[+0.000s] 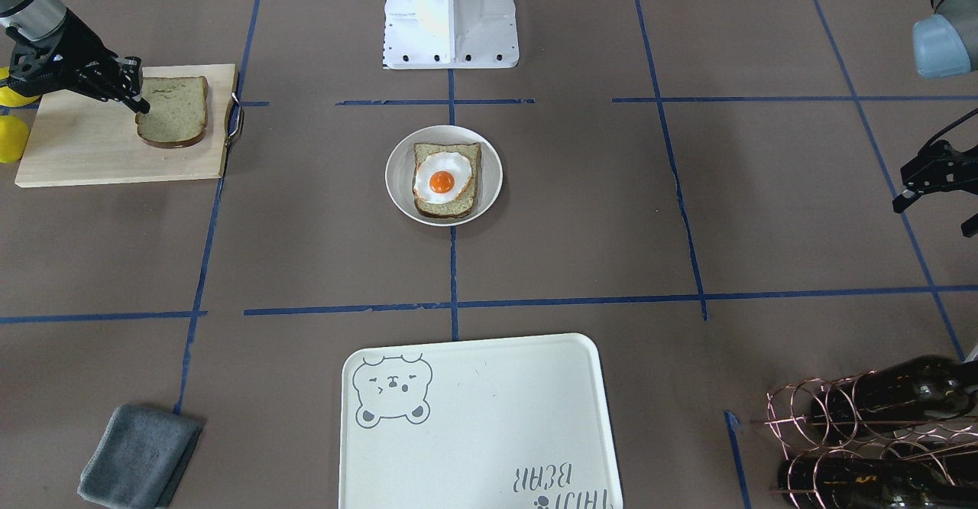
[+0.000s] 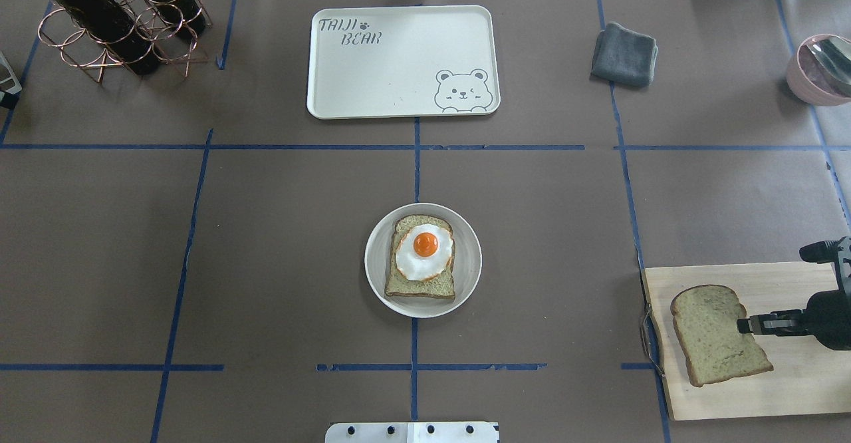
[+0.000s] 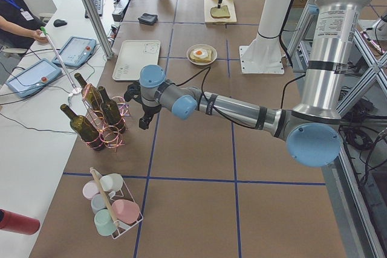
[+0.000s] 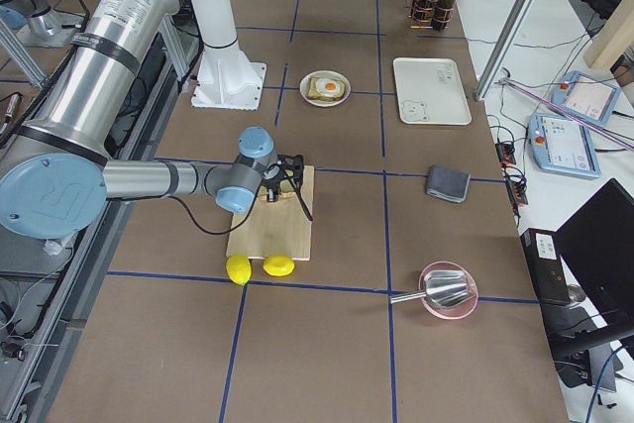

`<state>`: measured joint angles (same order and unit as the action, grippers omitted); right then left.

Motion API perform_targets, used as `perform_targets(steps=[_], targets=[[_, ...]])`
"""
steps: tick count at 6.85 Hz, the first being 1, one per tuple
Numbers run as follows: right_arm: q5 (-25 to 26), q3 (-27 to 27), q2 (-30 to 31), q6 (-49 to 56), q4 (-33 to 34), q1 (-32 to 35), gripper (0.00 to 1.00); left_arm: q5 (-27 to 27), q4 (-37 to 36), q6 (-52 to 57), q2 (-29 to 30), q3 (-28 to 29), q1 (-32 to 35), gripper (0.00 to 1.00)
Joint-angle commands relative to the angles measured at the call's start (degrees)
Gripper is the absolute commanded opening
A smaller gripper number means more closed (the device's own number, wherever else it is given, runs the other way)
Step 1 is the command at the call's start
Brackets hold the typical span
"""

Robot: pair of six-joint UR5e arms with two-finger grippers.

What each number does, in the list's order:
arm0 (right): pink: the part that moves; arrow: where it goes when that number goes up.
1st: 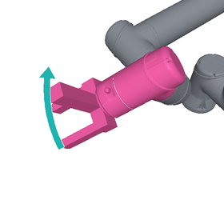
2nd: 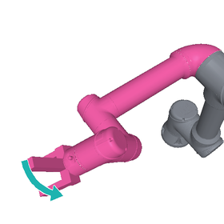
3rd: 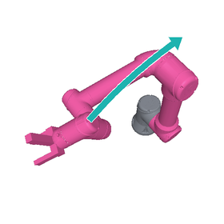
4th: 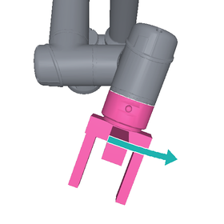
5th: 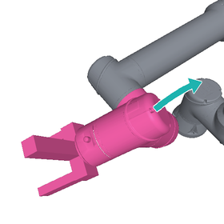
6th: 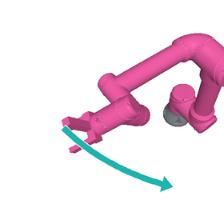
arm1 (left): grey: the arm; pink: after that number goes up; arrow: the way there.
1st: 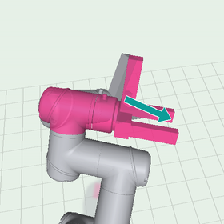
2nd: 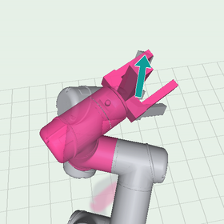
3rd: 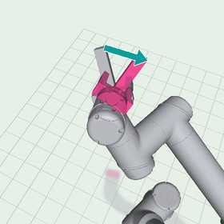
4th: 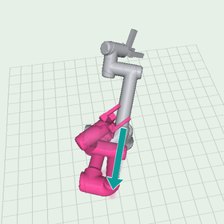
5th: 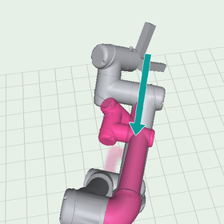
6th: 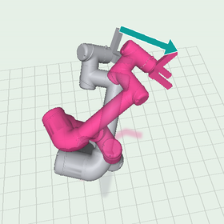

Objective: Make sandwich and place on tray
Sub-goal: 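Grasp the bread slice edge with the right gripper and lift it, then lay the bread on the egg toast while the left arm approaches the plate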

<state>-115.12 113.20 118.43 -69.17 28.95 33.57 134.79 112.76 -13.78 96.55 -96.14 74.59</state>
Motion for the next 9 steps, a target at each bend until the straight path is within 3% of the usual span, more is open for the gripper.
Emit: perform_targets(steps=[1,2,4,6,8,9], targets=[[-11.99,1.85,-2.05,0.08,-0.3,11.09,0.0,-0.23,9.8,-14.62,0.04,0.08,-4.96,1.0],[-16.15,1.59,-3.11,0.0,-2.3,13.77,0.0,-0.32,14.2,-21.66,0.04,-0.01,-7.94,1.0],[-16.19,1.41,-8.18,-0.35,-2.67,14.06,0.0,-3.89,19.06,-37.55,2.13,-0.8,-16.62,1.0],[-15.49,0.97,-17.22,-9.36,-0.67,13.71,0.0,-8.05,19.08,-48.49,6.97,-0.98,-23.76,1.0],[-15.14,0.71,-30.82,-11.6,11.05,13.28,0.0,-11.65,18.82,-54.49,10.67,-0.54,-28.86,1.0],[-11.57,0.18,-38.72,-13.95,18.52,9.79,0.0,-11.74,18.82,-56.16,12.07,-0.02,-29.67,1.0]])
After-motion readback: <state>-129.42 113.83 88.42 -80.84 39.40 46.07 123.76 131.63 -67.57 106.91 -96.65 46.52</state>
